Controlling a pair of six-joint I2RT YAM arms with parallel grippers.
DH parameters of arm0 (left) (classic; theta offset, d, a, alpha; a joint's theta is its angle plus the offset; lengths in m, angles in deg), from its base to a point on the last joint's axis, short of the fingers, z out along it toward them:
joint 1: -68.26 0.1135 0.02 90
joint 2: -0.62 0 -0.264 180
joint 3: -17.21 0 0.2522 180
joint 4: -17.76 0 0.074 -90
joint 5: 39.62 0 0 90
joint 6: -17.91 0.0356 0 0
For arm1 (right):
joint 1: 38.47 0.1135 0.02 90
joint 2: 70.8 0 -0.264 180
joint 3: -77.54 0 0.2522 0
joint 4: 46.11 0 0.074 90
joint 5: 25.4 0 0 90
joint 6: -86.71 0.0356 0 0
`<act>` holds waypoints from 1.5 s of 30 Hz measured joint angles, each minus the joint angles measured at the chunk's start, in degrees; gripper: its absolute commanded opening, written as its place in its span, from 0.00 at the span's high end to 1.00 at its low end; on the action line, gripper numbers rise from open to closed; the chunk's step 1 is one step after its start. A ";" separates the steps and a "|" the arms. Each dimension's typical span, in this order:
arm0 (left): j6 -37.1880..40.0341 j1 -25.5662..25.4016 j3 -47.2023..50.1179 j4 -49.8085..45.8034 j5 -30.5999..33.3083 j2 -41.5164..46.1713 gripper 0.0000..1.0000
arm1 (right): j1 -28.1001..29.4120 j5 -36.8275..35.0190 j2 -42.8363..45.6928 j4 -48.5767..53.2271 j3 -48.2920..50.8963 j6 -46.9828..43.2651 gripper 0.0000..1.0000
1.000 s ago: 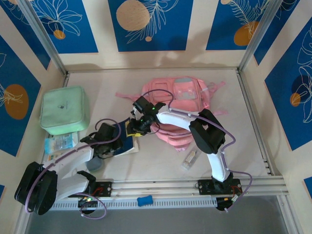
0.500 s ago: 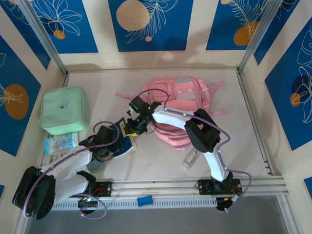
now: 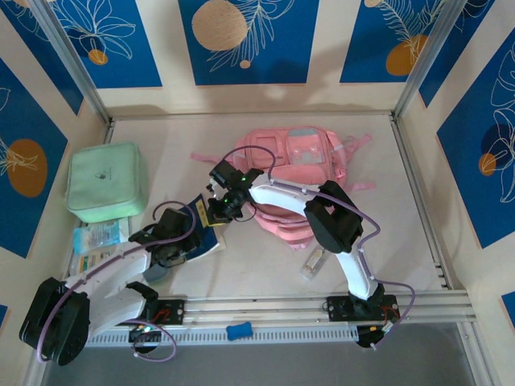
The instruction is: Pack the student bag
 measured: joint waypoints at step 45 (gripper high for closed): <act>-0.13 1.57 -15.34 30.36 -31.61 1.29 0.29 | -26.62 21.94 48.00 -9.70 28.74 2.03 1.00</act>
